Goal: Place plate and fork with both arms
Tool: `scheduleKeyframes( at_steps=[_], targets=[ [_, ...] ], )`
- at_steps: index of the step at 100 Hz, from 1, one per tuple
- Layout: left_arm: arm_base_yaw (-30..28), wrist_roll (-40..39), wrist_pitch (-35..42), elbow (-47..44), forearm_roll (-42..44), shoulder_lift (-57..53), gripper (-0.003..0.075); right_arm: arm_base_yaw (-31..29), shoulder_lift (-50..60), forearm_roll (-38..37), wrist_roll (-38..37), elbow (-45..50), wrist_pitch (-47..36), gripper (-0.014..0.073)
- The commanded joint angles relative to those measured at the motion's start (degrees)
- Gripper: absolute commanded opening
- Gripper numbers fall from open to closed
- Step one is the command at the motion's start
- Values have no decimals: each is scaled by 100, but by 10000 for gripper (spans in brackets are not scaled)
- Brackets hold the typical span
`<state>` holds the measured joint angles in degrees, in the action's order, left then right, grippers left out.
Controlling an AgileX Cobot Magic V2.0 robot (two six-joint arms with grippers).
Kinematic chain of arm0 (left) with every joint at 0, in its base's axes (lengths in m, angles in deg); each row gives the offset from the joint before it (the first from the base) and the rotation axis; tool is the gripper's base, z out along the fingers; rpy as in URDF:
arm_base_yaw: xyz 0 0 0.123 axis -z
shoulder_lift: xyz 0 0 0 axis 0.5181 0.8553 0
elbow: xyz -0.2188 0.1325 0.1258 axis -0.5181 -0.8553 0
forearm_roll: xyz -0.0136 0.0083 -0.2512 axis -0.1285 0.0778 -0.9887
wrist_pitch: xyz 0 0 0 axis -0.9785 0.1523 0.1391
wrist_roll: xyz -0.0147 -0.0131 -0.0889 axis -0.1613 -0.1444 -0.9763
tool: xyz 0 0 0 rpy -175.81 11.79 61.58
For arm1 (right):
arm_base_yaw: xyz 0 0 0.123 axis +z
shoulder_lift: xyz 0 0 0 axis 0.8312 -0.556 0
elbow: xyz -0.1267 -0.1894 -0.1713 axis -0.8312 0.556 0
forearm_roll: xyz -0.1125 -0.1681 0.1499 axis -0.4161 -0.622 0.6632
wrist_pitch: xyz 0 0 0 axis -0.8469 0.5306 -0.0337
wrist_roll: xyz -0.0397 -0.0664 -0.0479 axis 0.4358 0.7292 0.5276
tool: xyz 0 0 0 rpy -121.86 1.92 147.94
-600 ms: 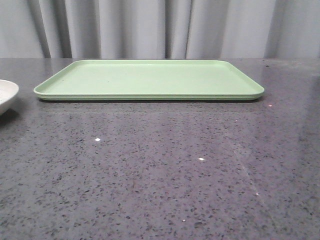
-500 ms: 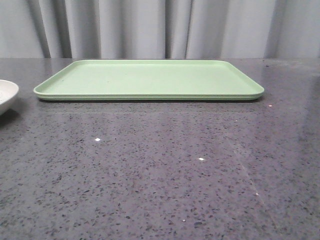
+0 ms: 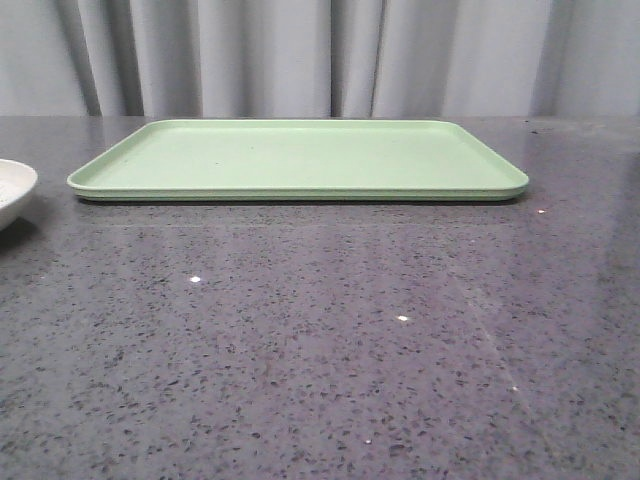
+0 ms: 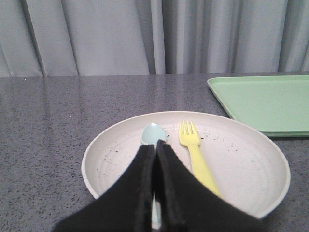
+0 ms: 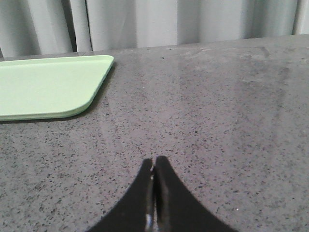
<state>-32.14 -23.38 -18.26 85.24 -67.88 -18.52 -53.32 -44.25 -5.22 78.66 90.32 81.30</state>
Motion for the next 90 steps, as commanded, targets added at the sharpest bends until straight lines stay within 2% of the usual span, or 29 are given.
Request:
scheduleKeyframes(
  at_steps=[1,29,45,70,90],
  targets=[
    [0,-59,534,-77,0,-169,-20,-15,114,-62,27,-31,-518,-68],
    [0,-59,534,-40,0,-169,-21,-15,114,-62,27,-42,-786,-68],
    [0,-59,566,246,0,-155,-21,-15,114,-62,27,-256,-603,-68],
    [0,-59,-539,1499,0,395,-21,-15,-14,-62,27,-1139,608,-66],
    [0,-59,-1344,2493,0,1334,-21,-15,-888,-62,32,-2121,1619,-66]
  ],
)
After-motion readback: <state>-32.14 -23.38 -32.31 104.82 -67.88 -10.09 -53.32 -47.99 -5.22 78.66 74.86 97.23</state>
